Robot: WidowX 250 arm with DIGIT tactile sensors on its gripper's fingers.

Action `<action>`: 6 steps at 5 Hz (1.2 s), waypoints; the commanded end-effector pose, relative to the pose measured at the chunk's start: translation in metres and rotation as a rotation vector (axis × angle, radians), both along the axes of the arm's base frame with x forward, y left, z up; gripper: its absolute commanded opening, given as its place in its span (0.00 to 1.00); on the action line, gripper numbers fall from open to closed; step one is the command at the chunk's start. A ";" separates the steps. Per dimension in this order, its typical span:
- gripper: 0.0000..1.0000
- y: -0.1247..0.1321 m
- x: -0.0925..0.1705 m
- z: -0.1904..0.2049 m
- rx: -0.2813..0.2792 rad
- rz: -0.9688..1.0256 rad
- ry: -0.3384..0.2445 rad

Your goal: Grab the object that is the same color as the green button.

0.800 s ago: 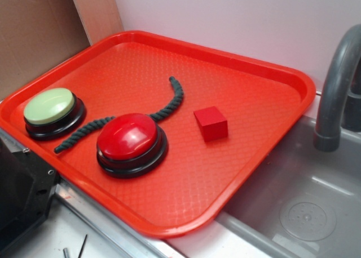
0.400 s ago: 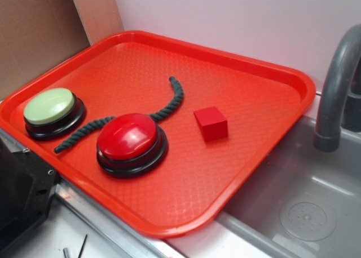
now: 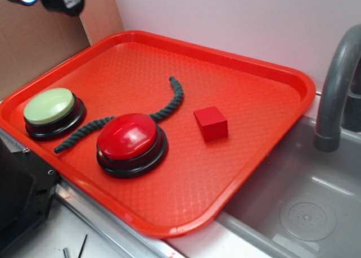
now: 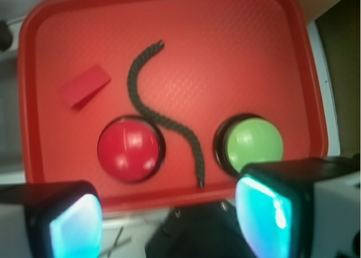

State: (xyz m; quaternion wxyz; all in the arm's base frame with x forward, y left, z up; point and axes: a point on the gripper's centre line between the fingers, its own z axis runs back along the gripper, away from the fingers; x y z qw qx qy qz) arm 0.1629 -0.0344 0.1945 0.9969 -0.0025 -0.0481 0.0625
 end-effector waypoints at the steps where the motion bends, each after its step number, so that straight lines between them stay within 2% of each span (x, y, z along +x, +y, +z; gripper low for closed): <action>1: 1.00 -0.007 0.062 -0.052 0.034 0.285 -0.099; 2: 1.00 -0.011 0.087 -0.077 0.002 0.331 -0.092; 3: 1.00 -0.013 0.108 -0.109 0.012 0.400 -0.102; 4: 1.00 -0.014 0.116 -0.138 0.026 0.446 -0.091; 5: 1.00 -0.013 0.118 -0.158 -0.010 0.474 -0.098; 6: 1.00 -0.010 0.118 -0.172 -0.050 0.474 -0.077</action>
